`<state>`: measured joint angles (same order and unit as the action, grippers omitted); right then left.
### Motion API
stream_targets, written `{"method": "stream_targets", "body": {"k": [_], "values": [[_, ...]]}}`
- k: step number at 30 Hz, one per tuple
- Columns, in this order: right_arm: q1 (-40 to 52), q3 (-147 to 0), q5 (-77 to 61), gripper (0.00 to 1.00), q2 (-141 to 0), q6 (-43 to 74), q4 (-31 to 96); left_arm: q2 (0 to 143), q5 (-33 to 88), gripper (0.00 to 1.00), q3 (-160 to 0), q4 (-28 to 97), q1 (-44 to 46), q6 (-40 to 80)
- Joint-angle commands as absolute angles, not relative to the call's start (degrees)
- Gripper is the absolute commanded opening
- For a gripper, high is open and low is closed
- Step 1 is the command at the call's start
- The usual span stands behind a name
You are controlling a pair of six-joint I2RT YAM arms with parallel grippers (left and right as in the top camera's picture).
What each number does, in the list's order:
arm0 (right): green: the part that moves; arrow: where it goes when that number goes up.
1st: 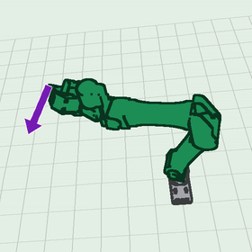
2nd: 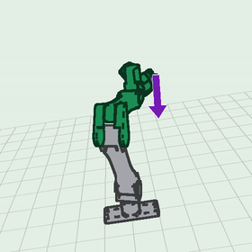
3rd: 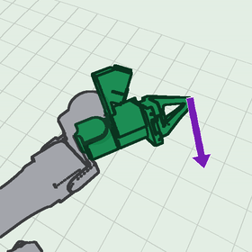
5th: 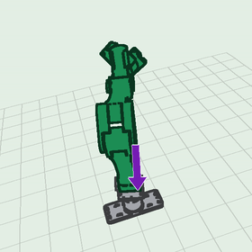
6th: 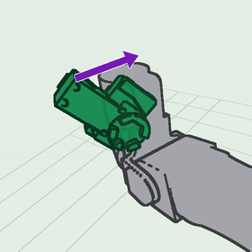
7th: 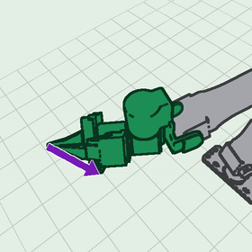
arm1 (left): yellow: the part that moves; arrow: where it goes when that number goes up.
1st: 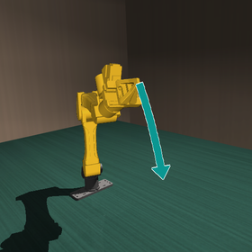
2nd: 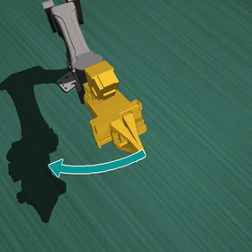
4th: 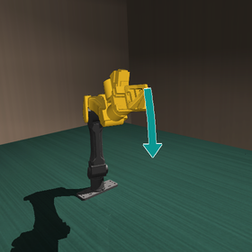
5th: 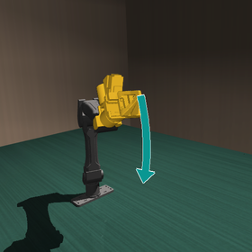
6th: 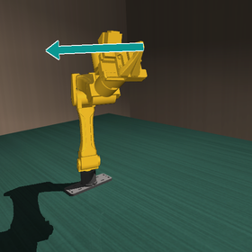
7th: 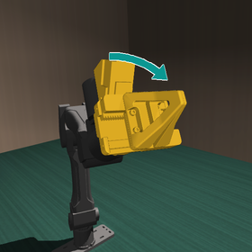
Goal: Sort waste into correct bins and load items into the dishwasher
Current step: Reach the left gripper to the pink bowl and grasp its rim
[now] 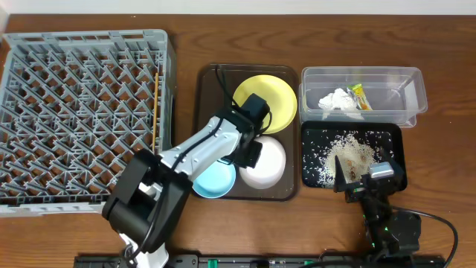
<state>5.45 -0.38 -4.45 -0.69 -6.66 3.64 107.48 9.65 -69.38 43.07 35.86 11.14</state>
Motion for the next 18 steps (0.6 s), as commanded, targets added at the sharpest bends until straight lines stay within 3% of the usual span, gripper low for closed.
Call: {"method": "stream_targets", "body": {"k": [1,10,18], "values": [[5.3,-0.3,-4.5,0.99,-0.3,-6.0,3.9,106.3,9.0,0.06,-69.7,43.5,35.8,11.5],[5.3,-0.3,-4.5,0.99,-0.3,-6.0,3.9,92.7,-3.5,0.06,-75.4,47.0,34.4,11.2],[5.3,-0.3,-4.5,0.99,-0.3,-6.0,3.9,82.0,-42.3,0.06,-75.6,49.8,29.9,5.8]]}}
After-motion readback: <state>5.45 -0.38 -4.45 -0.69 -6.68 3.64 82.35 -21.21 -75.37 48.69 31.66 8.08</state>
